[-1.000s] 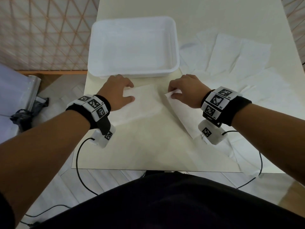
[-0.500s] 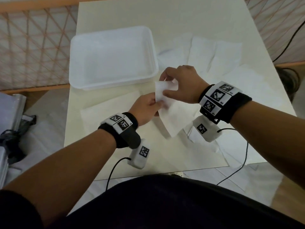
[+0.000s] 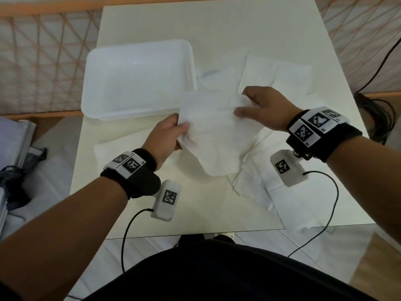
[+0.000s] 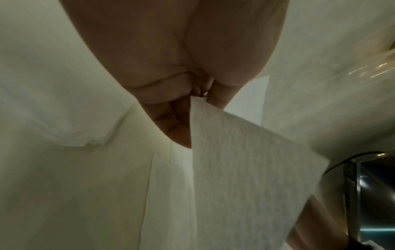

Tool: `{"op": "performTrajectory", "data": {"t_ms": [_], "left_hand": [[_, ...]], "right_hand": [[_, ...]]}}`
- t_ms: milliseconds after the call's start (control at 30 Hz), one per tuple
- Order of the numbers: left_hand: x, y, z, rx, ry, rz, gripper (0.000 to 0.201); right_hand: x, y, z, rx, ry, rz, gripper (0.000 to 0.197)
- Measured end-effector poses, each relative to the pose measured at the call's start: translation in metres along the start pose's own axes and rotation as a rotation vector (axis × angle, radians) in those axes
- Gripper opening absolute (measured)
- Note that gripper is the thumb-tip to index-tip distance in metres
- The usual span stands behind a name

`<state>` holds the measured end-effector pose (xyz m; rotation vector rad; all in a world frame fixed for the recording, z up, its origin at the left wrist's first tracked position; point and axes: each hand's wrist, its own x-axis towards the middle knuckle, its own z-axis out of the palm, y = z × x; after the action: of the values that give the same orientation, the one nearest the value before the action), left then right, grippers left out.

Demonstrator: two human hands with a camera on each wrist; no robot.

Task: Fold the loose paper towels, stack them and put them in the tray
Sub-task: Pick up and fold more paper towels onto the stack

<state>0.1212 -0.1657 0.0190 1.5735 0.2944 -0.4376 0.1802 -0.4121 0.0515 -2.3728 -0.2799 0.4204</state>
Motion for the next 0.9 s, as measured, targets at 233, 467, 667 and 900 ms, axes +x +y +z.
{"op": "performTrajectory", "data": {"t_ms": [233,467,667,900], "left_hand": [[-0.007,0.014,0.006,0.126,0.141,0.049,0.034],[-0.014,-0.028,0.019,-0.02,-0.024,-0.152,0.059],[-0.012,-0.038,0.023,0.308,0.071,-0.064,0.04],[-0.011,-0.033,0.024,0.468,-0.044,-0.064,0.04]], "right_hand": [[0.004,-0.005,-0.015,0.242,0.111,0.033,0.009],[-0.012,0.033,0.01,0.219,0.057,0.246,0.012],[-0.036,0.063,0.027,0.072,-0.143,0.287,0.044],[-0.03,0.065,0.039,0.107,-0.047,0.25,0.046]]}}
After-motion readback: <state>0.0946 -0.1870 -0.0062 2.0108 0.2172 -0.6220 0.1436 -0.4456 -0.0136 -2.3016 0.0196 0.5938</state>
